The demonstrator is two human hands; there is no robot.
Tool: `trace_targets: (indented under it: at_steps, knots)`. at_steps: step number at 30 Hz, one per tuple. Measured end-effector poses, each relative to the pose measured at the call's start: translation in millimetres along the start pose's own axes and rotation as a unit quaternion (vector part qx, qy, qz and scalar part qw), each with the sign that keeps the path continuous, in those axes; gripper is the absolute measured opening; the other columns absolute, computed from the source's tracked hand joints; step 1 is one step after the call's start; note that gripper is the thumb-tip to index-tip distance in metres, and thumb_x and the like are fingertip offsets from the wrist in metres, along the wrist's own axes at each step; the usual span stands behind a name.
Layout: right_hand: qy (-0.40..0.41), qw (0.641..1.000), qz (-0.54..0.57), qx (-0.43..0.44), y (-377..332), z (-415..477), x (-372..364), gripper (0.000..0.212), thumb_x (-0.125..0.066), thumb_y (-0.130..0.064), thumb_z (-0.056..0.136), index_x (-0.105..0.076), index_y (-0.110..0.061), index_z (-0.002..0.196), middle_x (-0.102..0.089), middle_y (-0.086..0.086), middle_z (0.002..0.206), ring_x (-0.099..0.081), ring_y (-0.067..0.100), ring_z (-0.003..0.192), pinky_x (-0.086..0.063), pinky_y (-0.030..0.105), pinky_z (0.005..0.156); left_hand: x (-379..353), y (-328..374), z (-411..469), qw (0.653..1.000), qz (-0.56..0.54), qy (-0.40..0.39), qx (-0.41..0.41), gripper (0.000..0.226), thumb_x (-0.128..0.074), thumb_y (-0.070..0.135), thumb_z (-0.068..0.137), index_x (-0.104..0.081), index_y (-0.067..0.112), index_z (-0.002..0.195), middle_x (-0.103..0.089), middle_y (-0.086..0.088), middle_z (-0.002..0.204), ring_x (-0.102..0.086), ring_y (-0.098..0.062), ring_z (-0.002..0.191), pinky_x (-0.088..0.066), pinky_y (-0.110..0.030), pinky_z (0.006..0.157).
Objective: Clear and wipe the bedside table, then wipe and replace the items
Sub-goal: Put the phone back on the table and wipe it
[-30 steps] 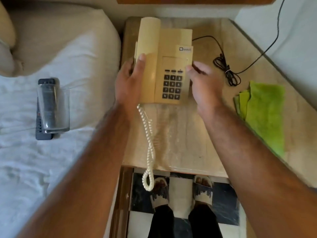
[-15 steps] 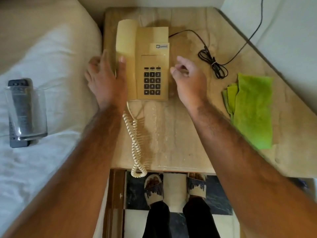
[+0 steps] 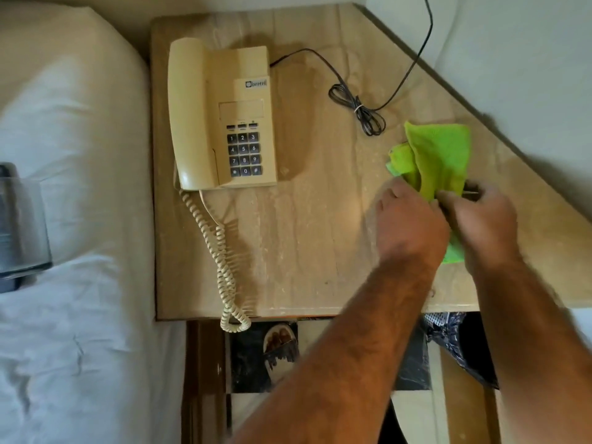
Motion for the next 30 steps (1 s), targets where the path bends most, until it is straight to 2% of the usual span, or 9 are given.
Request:
trace_targets:
  at_steps: [5, 9, 12, 15, 19, 22, 25, 27, 30]
  knots:
    - [-0.160, 0.939, 0.304, -0.033, -19.1, -22.1, -23.6, 0.017, -0.064, -0.009, 0.099, -0.070, -0.023, 0.104, -0.076, 0.007, 0.095, -0.076, 0.023, 0.082, -0.061, 0.038, 0.074, 25.9, -24.1, -3.8, 0.984, -0.166, 0.017, 0.065, 0.051, -0.073, 0.046, 0.096, -0.063, 0.014, 0.134, -0.072, -0.011, 0.123, -0.069, -0.028, 0.114, -0.057, -0.043, 0.100]
    - [-0.288, 0.845, 0.450, -0.041, -59.6, -62.0, -59.2, 0.027, -0.057, -0.004, 0.100, -0.072, -0.024, 0.108, -0.080, 0.007, 0.111, -0.078, 0.026, 0.107, -0.063, 0.048, 0.098, 79.9, -43.5, -18.3, 0.929, -0.358, 0.013, 0.092, 0.069, -0.083, 0.049, 0.085, -0.059, 0.016, 0.141, -0.069, -0.004, 0.134, -0.069, -0.020, 0.121, -0.056, -0.043, 0.106]
    - [-0.394, 0.786, 0.476, 0.009, -115.4, -95.0, -93.1, 0.033, -0.057, -0.002, 0.096, -0.069, -0.025, 0.117, -0.079, 0.006, 0.117, -0.076, 0.023, 0.112, -0.064, 0.044, 0.097, 131.4, -41.3, -26.0, 0.895, -0.443, -0.033, 0.033, 0.054, -0.075, 0.039, 0.092, -0.066, 0.010, 0.136, -0.076, -0.009, 0.127, -0.073, -0.026, 0.119, -0.058, -0.046, 0.104]
    - [-0.457, 0.775, 0.428, 0.089, -174.7, -115.9, -124.0, 0.040, -0.058, -0.003, 0.099, -0.064, -0.022, 0.133, -0.076, 0.007, 0.128, -0.074, 0.023, 0.116, -0.063, 0.046, 0.097, 223.0, -48.4, -25.6, 0.929, -0.336, 0.146, -0.050, 0.051, -0.079, 0.046, 0.086, -0.070, 0.019, 0.128, -0.081, 0.002, 0.115, -0.078, -0.016, 0.106, -0.065, -0.035, 0.087]
    - [-0.421, 0.841, 0.310, 0.140, -216.3, -124.1, -167.0, 0.046, -0.068, -0.010, 0.100, -0.062, -0.017, 0.145, -0.077, 0.001, 0.112, -0.076, 0.014, 0.098, -0.064, 0.032, 0.078, 313.2, -68.0, -15.0, 0.922, -0.125, 0.351, -0.104, 0.051, -0.068, 0.041, 0.095, -0.060, 0.018, 0.140, -0.072, 0.000, 0.130, -0.069, -0.016, 0.118, -0.056, -0.042, 0.103]
    - [-0.338, 0.900, 0.185, 0.205, -216.5, -117.6, -182.8, 0.040, -0.071, -0.012, 0.100, -0.068, -0.015, 0.139, -0.071, -0.009, 0.108, -0.071, 0.005, 0.097, -0.063, 0.022, 0.083, 333.0, -93.6, -3.7, 0.908, 0.008, 0.408, -0.095, 0.040, -0.059, 0.029, 0.103, -0.063, 0.012, 0.139, -0.068, -0.008, 0.133, -0.062, -0.023, 0.122, -0.045, -0.027, 0.104]
    - [-0.182, 0.919, 0.038, 0.347, -205.4, -102.4, -171.6, 0.032, -0.072, -0.020, 0.098, -0.074, -0.018, 0.129, -0.070, -0.007, 0.119, -0.064, 0.006, 0.111, -0.057, 0.031, 0.102, 323.6, -121.8, 2.0, 0.908, 0.066, 0.404, -0.090, 0.036, -0.058, 0.020, 0.106, -0.065, 0.006, 0.137, -0.066, -0.016, 0.132, -0.062, -0.031, 0.123, -0.042, -0.029, 0.103]
    - [-0.133, 0.903, -0.024, 0.409, -192.0, -90.3, -165.7, 0.064, -0.078, -0.043, 0.091, -0.060, -0.016, 0.147, -0.056, 0.003, 0.149, -0.049, 0.019, 0.141, -0.041, 0.033, 0.121, 318.4, -129.0, 0.9, 0.906, 0.079, 0.402, -0.104, 0.043, -0.058, 0.024, 0.107, -0.059, 0.004, 0.145, -0.061, -0.019, 0.139, -0.058, -0.034, 0.130, -0.040, -0.032, 0.110]
    - [-0.186, 0.840, -0.117, 0.496, -174.0, -78.1, -178.9, 0.128, -0.079, -0.073, 0.074, -0.025, -0.003, 0.167, -0.016, 0.017, 0.176, -0.015, 0.034, 0.165, -0.021, 0.053, 0.133, 307.4, -114.3, -7.2, 0.875, 0.193, 0.408, -0.175, 0.065, -0.058, 0.046, 0.106, -0.044, 0.011, 0.159, -0.038, -0.022, 0.164, -0.036, -0.038, 0.152, -0.029, -0.048, 0.125]
Point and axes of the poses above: each hand's wrist, its own z-axis towards the middle knuckle, its own x-axis out of the back of the hand, y = z × x, the point moved 8 cm from there along z, towards the middle knuckle
